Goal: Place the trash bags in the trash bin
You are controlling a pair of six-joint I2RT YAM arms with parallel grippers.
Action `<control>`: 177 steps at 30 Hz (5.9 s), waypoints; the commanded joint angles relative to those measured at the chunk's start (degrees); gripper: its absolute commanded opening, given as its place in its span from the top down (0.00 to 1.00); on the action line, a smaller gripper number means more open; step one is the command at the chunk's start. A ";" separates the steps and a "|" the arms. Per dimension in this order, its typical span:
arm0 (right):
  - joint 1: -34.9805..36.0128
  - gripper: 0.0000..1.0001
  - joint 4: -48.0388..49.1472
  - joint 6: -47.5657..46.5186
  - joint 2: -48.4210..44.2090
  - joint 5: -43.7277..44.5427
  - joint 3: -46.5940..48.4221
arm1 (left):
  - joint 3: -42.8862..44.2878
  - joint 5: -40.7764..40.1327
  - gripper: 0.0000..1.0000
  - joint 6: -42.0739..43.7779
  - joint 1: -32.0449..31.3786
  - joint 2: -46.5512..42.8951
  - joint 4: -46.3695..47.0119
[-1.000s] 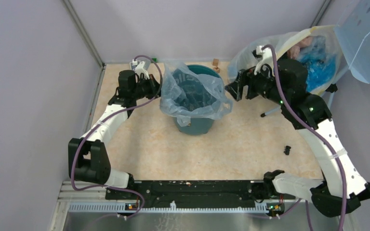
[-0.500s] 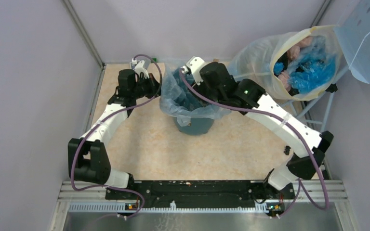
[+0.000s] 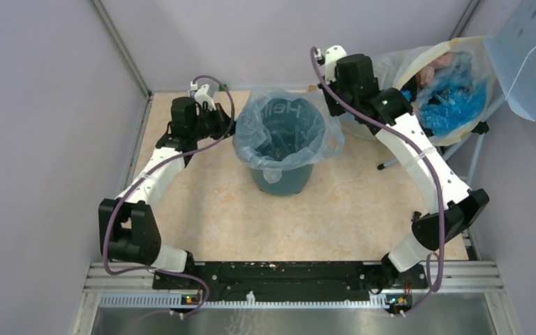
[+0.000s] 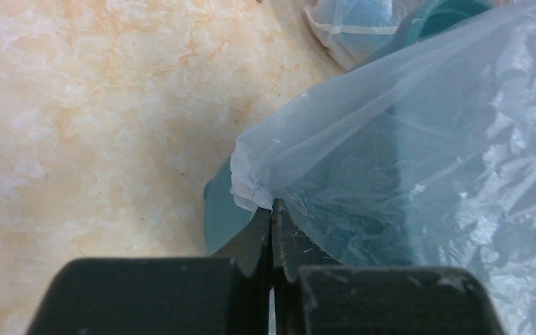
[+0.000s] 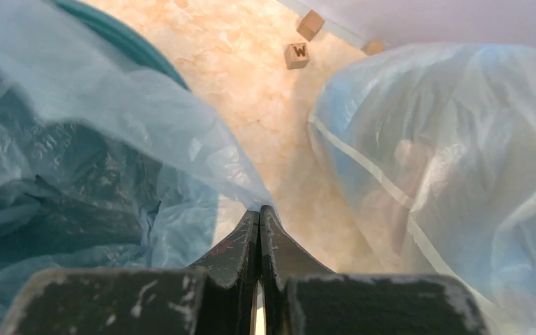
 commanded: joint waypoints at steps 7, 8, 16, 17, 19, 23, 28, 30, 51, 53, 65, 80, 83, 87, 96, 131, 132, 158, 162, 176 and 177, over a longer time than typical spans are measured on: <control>-14.17 1.00 7.50 13.13 7.11 -27.69 -2.24 | 3.17 1.63 1.00 -2.61 -0.21 7.15 4.47; -14.64 1.00 8.37 14.02 7.77 -29.34 -2.86 | 3.44 2.52 1.00 -3.22 -0.21 7.93 5.10; -15.05 1.00 17.80 18.00 7.81 -36.97 -15.93 | 7.30 5.61 1.00 -6.84 -3.87 14.29 8.47; -15.12 1.00 17.88 18.05 7.66 -37.71 -17.05 | 7.27 5.84 1.00 -7.26 -4.91 14.72 9.74; -15.08 1.00 17.99 18.22 6.18 -38.05 -19.56 | 7.53 5.14 1.00 -7.45 -6.84 15.63 11.31; -15.01 1.00 20.78 20.48 -0.44 -35.89 -28.62 | 9.48 6.62 1.00 -7.45 -9.12 19.03 11.94; -14.48 1.00 24.08 24.16 -10.65 -33.46 -39.07 | 9.42 5.95 1.00 -4.52 -12.33 19.01 10.02; -14.46 0.97 24.15 24.83 -14.18 -32.15 -41.38 | 8.36 4.21 1.00 -4.36 -12.62 17.34 10.13; -14.49 0.48 21.03 8.72 -16.74 -35.01 -21.00 | -1.25 -5.85 1.00 -2.93 -6.10 11.66 6.77; -14.47 0.49 23.33 5.86 -15.83 -40.23 -19.61 | -1.49 -6.03 1.00 -3.46 -6.10 11.69 7.58; -13.33 0.47 22.83 -0.66 -2.56 -51.97 -11.25 | -4.90 -5.51 1.00 -4.23 -6.10 15.23 11.16; -9.81 0.38 15.01 4.07 2.42 -36.04 -1.88 | -5.75 -6.29 1.00 -3.92 -6.10 17.24 11.38; -10.06 0.36 16.35 12.57 -3.80 -31.30 -6.32 | -5.92 -5.45 1.00 -4.55 -6.10 15.48 11.50; -10.14 0.36 19.74 20.52 -18.08 -25.20 -19.03 | -7.33 -5.62 1.00 -4.75 -6.08 12.74 11.62; -10.16 0.43 18.91 32.32 -45.21 -16.75 -45.73 | -8.61 -5.43 1.00 -5.23 -6.10 9.88 10.40; -10.24 1.00 46.01 44.93 -30.06 -24.28 -77.84 | -18.51 -6.00 1.00 -7.44 -6.28 10.52 19.07; -10.23 1.00 47.01 44.97 -28.82 -24.25 -77.78 | -18.87 -6.12 1.00 -7.53 -6.28 10.48 19.43; -10.10 0.98 8.62 20.75 -37.21 -20.49 -33.54 | -21.80 -26.01 0.18 -11.76 -5.66 -26.72 -2.44; -2.71 1.00 0.91 16.14 -23.99 -22.47 -20.26 | -19.20 -14.95 0.19 -7.80 -5.66 -28.33 -2.32; 10.67 1.00 -6.52 14.12 3.25 -16.73 -12.73 | -17.83 -7.77 0.19 -3.62 -5.67 -32.54 -4.33; 10.65 1.00 -5.85 14.27 4.08 -16.62 -13.76 | -18.28 -7.68 0.19 -3.89 -5.66 -32.29 -3.96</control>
